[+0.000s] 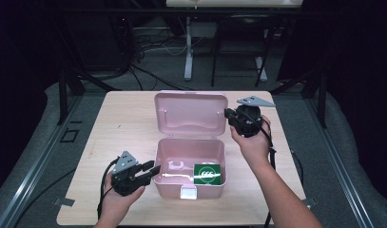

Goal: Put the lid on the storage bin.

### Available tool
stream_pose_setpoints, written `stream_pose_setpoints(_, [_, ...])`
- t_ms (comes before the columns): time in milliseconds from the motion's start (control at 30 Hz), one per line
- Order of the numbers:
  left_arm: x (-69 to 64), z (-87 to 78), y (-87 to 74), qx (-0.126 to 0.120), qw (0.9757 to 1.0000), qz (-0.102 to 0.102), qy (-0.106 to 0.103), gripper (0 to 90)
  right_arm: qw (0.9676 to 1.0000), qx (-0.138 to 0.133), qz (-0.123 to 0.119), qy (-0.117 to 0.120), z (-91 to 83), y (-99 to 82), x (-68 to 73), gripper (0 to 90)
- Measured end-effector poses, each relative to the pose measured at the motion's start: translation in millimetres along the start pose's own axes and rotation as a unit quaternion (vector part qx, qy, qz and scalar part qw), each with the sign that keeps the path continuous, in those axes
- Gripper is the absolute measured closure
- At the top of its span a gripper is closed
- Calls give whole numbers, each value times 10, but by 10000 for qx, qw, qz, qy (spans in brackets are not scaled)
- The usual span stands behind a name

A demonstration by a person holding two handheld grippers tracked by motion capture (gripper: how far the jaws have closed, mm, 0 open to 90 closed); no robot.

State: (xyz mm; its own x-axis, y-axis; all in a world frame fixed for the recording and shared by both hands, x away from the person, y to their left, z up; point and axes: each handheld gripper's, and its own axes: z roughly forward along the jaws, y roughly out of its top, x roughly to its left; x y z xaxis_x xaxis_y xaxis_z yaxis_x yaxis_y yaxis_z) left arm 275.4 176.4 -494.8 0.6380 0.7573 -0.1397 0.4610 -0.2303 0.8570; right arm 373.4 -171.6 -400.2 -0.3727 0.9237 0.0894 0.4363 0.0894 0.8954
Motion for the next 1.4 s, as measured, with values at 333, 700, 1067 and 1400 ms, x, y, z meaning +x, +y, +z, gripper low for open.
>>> stream_pose_setpoints(333, [-2, -4, -4, 7, 10000, -7, 5, 658, 9996, -277, -74, -22, -109, -110, 56, 879])
stream_pose_setpoints(700, [-9, -3, -8, -21, 10000, -23, 19, 657, 9978, -568, -244, -240, -211, -234, 172, 879])
stream_pose_setpoints(1067, [-8, -6, -11, -15, 10000, -37, 15, 656, 9970, -754, -147, -97, -289, -347, 161, 870])
stream_pose_setpoints(1400, [22, -47, 108, -90, 10000, 5, -6, 619, 9963, -816, -252, -39, -345, -403, 174, 869])
